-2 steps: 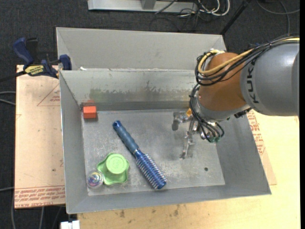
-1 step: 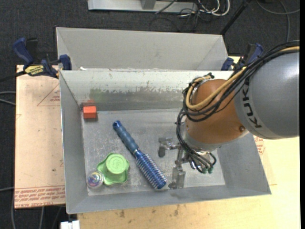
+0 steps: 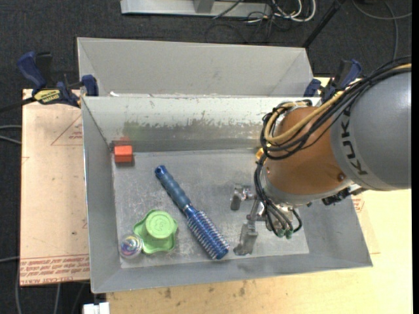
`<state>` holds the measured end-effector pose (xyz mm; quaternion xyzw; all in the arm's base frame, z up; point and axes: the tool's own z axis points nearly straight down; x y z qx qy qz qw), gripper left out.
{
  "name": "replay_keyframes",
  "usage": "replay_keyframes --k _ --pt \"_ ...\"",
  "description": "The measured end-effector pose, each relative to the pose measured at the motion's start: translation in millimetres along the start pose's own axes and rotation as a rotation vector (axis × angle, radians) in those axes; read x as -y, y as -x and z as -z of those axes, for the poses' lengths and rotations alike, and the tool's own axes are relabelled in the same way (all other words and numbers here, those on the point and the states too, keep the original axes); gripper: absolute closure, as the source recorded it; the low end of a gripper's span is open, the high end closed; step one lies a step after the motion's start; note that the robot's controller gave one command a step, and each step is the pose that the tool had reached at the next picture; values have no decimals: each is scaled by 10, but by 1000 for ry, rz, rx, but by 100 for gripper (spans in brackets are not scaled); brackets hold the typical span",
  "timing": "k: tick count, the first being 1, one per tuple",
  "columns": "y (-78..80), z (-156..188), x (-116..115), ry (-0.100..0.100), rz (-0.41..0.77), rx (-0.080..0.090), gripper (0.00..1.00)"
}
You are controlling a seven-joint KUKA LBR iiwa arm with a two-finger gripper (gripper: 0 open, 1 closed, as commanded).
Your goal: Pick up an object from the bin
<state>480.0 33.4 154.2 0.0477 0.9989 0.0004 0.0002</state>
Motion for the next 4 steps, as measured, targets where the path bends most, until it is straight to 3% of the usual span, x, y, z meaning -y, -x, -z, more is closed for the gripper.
replay_keyframes --k 1,2,3,4 --pt "-29 -381 -167 0 -51 -4 0" --pt "17 -772 -143 0 -96 1 0" --pt "10 -762 -142 0 -95 -1 100" --pt "305 1166 -118 1 -143 8 100"
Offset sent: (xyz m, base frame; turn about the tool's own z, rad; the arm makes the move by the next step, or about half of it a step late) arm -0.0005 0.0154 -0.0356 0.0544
